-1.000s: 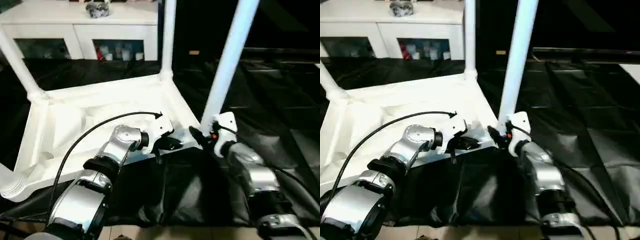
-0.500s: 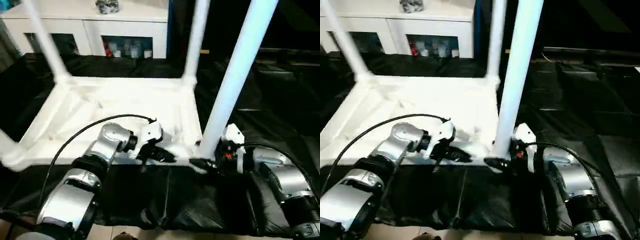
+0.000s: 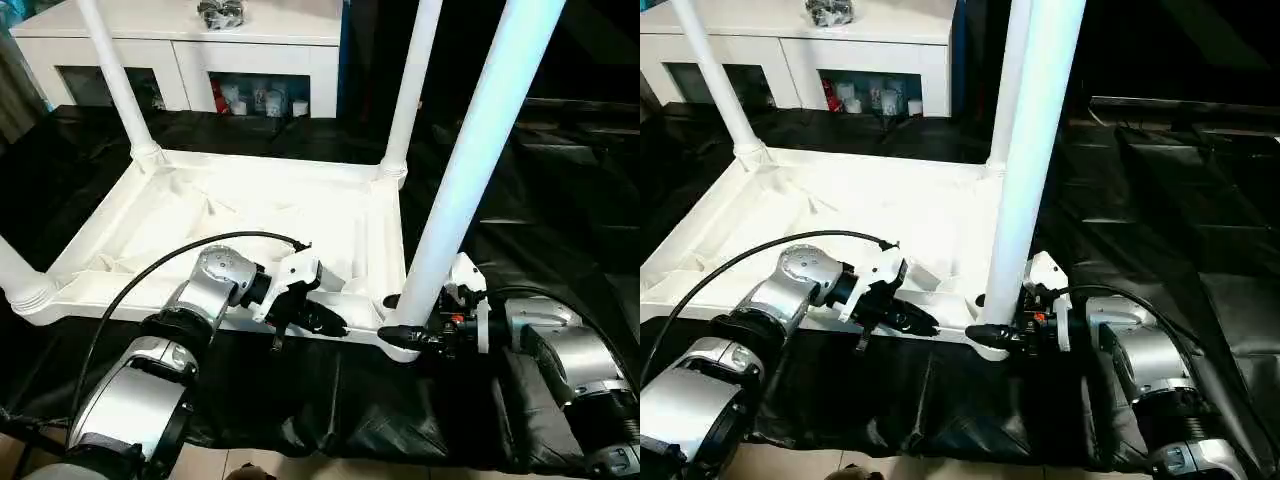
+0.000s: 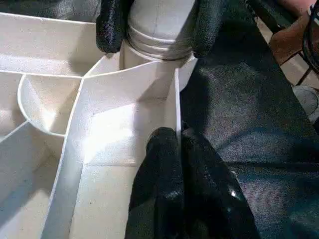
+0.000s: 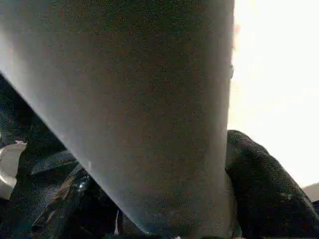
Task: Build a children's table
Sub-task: Rotate leg to tighten
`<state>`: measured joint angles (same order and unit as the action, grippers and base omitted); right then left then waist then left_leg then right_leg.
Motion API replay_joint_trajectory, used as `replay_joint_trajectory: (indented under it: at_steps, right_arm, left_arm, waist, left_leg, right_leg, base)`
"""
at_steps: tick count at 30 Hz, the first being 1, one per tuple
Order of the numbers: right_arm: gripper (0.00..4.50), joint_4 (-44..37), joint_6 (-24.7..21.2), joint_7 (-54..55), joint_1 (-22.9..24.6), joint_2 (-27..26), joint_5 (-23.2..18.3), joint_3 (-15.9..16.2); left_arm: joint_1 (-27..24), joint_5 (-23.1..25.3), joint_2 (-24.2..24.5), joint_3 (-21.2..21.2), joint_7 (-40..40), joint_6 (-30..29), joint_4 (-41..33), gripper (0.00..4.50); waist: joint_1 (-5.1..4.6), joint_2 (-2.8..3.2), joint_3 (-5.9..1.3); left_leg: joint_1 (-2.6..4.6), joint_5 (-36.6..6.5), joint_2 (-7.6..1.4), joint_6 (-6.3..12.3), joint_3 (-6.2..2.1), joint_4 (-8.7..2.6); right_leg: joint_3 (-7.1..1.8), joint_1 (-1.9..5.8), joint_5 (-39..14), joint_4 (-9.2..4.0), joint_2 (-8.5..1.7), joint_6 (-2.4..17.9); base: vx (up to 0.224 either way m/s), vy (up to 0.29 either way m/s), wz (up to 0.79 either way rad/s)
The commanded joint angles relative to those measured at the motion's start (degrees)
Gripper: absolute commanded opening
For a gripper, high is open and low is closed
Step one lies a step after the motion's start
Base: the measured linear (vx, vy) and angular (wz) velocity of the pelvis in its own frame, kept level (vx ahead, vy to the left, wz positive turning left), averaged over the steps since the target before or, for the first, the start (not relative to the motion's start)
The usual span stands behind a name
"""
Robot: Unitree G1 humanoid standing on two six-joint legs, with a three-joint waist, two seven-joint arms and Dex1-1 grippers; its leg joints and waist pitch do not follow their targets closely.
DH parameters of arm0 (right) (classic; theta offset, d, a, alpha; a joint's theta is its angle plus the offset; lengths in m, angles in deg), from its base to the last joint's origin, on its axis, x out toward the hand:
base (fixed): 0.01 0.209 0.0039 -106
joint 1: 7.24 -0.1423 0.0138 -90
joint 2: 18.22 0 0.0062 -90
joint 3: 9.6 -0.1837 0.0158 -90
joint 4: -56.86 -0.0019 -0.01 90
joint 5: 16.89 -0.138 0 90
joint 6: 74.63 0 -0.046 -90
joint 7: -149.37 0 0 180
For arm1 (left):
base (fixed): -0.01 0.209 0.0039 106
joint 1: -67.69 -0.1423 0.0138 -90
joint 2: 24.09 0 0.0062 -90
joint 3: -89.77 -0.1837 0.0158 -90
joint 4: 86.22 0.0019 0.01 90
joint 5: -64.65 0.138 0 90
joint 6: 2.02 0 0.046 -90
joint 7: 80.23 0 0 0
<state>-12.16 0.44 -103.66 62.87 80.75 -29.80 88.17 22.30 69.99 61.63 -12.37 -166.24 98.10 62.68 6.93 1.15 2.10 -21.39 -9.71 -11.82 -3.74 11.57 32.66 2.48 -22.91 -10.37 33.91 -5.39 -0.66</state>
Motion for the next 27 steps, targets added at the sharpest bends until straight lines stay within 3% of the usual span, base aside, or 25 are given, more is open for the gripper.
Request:
replay_joint_trajectory:
  at_steps: [1, 4, 5, 8, 10, 11, 17, 18, 20, 21, 23, 27]
  right_arm:
    - [2.62, -2.63, -0.90, -2.03, -0.01, -2.18, -0.61, 4.45]
    - [2.62, -2.09, -0.38, 1.01, 0.04, -3.40, -0.36, 3.15]
    - [2.62, 1.31, 1.27, 9.86, -1.18, -6.37, 1.31, 0.31]
    - [2.60, 4.36, 2.03, 17.33, -2.38, -8.62, 3.02, -1.49]
    - [2.59, 7.05, 2.60, 24.16, -3.37, -10.64, 4.81, -2.50]
    - [2.59, 9.00, 3.32, 30.26, -4.08, -12.63, 6.45, -3.02]
    - [2.59, 12.50, 2.97, 45.86, -6.09, -19.67, 9.32, -5.00]
    - [2.59, 12.74, 3.58, 46.86, -6.25, -20.64, 9.44, -5.12]
    - [2.59, 12.44, 4.29, 46.73, -6.17, -21.02, 9.23, -5.23]
    - [2.94, 12.73, 5.00, 47.22, -6.29, -21.31, 9.17, -5.33]
    - [3.15, 12.12, 4.97, 44.28, -6.33, -20.90, 6.48, -6.49]
    - [3.50, 10.60, 4.06, 39.26, -5.81, -18.64, 5.07, -6.71]
  left_arm:
    - [1.27, -1.16, -2.65, -0.64, 0.61, 0.59, -0.51, 0.00]
    - [1.46, -0.99, -2.94, -0.07, 3.41, 0.10, -0.23, 0.00]
    - [2.12, 0.27, -3.56, 0.30, 9.68, -1.03, 0.70, 0.00]
    - [2.45, 0.69, -4.47, 0.70, 13.59, -2.01, 1.23, 0.00]
    - [2.59, 0.86, -5.87, 1.11, 17.31, -2.73, 1.56, 0.00]
    - [2.60, 1.36, -7.56, 1.13, 21.15, -3.55, 1.82, 0.00]
    - [2.62, 2.08, -12.00, 1.15, 29.75, -4.41, 2.66, 0.00]
    - [2.56, 2.27, -12.42, 1.19, 31.17, -3.20, 2.73, 0.00]
    - [2.55, 1.92, -12.62, 1.48, 31.18, -2.40, 2.73, 0.00]
    - [2.56, 1.76, -12.80, 1.68, 31.28, -2.26, 2.74, 0.00]
    - [2.21, 2.17, -11.85, 1.02, 29.05, -1.56, 2.42, 0.00]
    - [2.19, 2.18, -10.22, 0.61, 26.37, -1.19, 2.26, 0.00]
  waist:
    - [-0.19, -1.03, -3.13]
    - [-0.21, -1.02, -3.05]
    - [-0.28, -1.03, -3.06]
    - [-0.90, -1.12, -2.77]
    - [-1.54, -1.06, -2.68]
    - [-2.01, -1.09, -2.63]
    - [-2.60, -1.04, -2.69]
    - [-2.60, -0.65, -2.75]
    - [-2.78, -0.92, -2.81]
    - [-2.80, -0.82, -2.88]
    - [-2.84, -0.85, -2.90]
    - [-2.67, -0.84, -2.95]
  left_leg:
    - [0.93, -12.60, -1.63, 3.70, -0.55, -3.42]
    - [0.94, -12.93, -1.61, 3.45, -0.56, -3.47]
    - [0.87, -12.90, -1.60, 3.15, -0.56, -3.46]
    - [1.23, -15.90, -1.41, 1.02, -0.81, -3.83]
    - [1.10, -16.91, -1.31, 0.23, -1.02, -4.04]
    - [1.15, -17.49, -1.24, -0.15, -1.05, -4.14]
    - [1.14, -17.29, -1.03, 0.12, -0.96, -4.13]
    - [1.14, -17.10, -1.00, 0.02, -1.02, -4.13]
    - [1.09, -16.89, -0.92, 0.61, -0.92, -4.01]
    - [0.99, -16.49, -0.98, 0.99, -0.94, -4.04]
    - [0.95, -16.31, -0.93, 1.53, -0.85, -3.96]
    - [0.93, -15.57, -1.08, 2.37, -0.79, -3.85]
  right_leg:
    - [-1.45, 2.40, -11.42, -3.80, -2.81, 13.98]
    - [-1.45, 2.32, -12.31, -3.90, -2.80, 13.74]
    - [-1.48, 2.29, -12.50, -3.84, -2.83, 13.57]
    - [-1.41, 1.96, -20.27, -4.68, -3.04, 11.52]
    - [-1.44, 1.92, -22.55, -4.83, -2.98, 10.65]
    - [-1.44, 1.77, -22.73, -5.01, -2.90, 10.45]
    - [-1.69, 1.71, -20.70, -5.04, -2.64, 10.17]
    - [-1.67, 1.73, -20.39, -4.99, -2.68, 10.13]
    - [-1.66, 1.89, -18.78, -5.00, -2.53, 10.06]
    - [-1.69, 1.99, -17.59, -4.86, -2.54, 10.21]
    - [-1.68, 2.05, -16.45, -4.82, -2.50, 10.58]
    - [-1.71, 2.17, -15.04, -4.64, -2.55, 11.26]
  base:
    - [0.000, 0.000, 0.00]
    - [0.000, 0.000, 0.00]
    - [0.000, 0.000, 0.00]
    - [0.000, 0.000, 0.00]
    - [0.000, 0.000, 0.00]
    - [0.000, 0.000, 0.00]
    - [0.000, 0.000, 0.00]
    - [0.000, 0.000, 0.00]
    - [0.000, 0.000, 0.00]
    - [0.000, 0.000, 0.00]
    - [0.000, 0.000, 0.00]
    - [0.000, 0.000, 0.00]
